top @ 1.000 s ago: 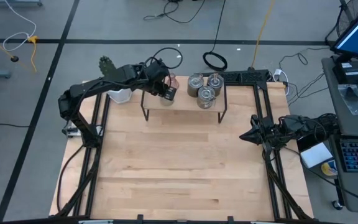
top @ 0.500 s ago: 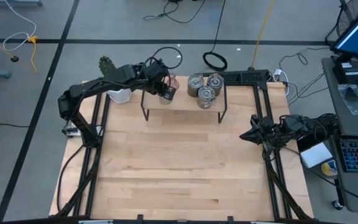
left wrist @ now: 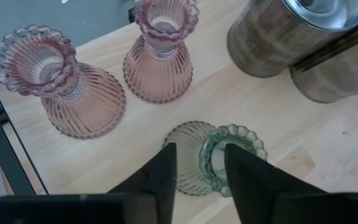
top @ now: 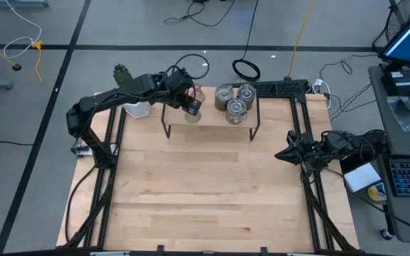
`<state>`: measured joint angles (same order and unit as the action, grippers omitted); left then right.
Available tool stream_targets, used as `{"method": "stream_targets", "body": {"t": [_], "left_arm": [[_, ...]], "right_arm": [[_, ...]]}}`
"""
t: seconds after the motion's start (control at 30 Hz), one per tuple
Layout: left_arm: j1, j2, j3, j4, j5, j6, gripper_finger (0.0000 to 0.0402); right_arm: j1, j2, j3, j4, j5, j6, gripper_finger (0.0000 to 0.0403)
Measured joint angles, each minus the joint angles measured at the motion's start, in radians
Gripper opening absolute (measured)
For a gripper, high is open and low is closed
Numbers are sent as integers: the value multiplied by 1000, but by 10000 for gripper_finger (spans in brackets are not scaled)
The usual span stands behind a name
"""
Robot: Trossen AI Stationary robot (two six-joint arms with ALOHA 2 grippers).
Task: Pick & Place candle stick holders
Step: Put the green glass candle holder on the shelf
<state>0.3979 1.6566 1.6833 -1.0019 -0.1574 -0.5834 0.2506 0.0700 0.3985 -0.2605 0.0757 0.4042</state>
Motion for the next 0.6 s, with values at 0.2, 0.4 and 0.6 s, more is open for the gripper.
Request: {"method": "stream_targets", "body": {"t": [0.2, 0.4, 0.6], "left_arm": [[0, 0, 0, -2, 0, 11, 178], [0, -1, 0, -26, -12, 17, 177], [0, -1, 0, -52, -31, 25, 153]], "right_arm": [[0, 0, 0, 1, 0, 3, 0], [0, 0, 0, 1, 0, 3, 0], [0, 0, 0, 1, 0, 3, 0]]}}
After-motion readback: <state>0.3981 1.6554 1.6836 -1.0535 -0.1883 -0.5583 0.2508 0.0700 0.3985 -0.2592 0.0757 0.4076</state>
